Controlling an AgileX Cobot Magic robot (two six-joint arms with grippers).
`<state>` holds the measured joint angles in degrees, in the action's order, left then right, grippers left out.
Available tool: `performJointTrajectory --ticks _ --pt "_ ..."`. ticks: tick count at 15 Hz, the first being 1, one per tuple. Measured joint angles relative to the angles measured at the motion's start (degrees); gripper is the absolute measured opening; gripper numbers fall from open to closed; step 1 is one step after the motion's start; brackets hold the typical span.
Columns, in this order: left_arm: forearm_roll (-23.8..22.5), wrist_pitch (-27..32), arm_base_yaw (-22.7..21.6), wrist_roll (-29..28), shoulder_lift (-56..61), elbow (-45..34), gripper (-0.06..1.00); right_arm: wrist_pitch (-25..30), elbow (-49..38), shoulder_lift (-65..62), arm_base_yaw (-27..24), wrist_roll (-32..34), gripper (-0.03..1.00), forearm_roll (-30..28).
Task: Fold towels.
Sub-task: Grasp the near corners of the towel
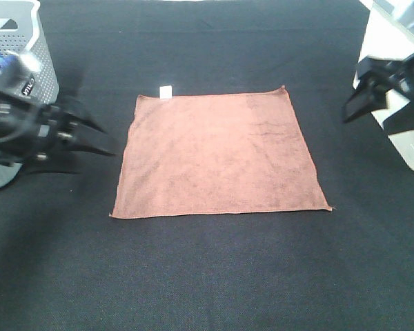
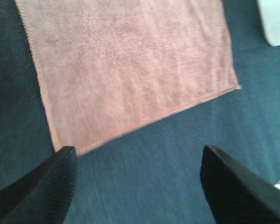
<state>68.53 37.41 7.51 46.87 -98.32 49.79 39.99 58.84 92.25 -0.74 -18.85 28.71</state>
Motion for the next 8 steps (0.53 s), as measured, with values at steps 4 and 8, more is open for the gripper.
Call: performJointTrajectory --ticks 4,8 --pt "0.11 -0.11 0.52 0.11 -12.89 8.59 0.70 2.06 4.98 14.27 0.00 -3.27 0.68 2.98" --pt "0.06 -0.52 0.52 0.11 -18.79 11.23 0.70 2.46 9.51 22.29 0.00 -4.07 0.68 3.32"
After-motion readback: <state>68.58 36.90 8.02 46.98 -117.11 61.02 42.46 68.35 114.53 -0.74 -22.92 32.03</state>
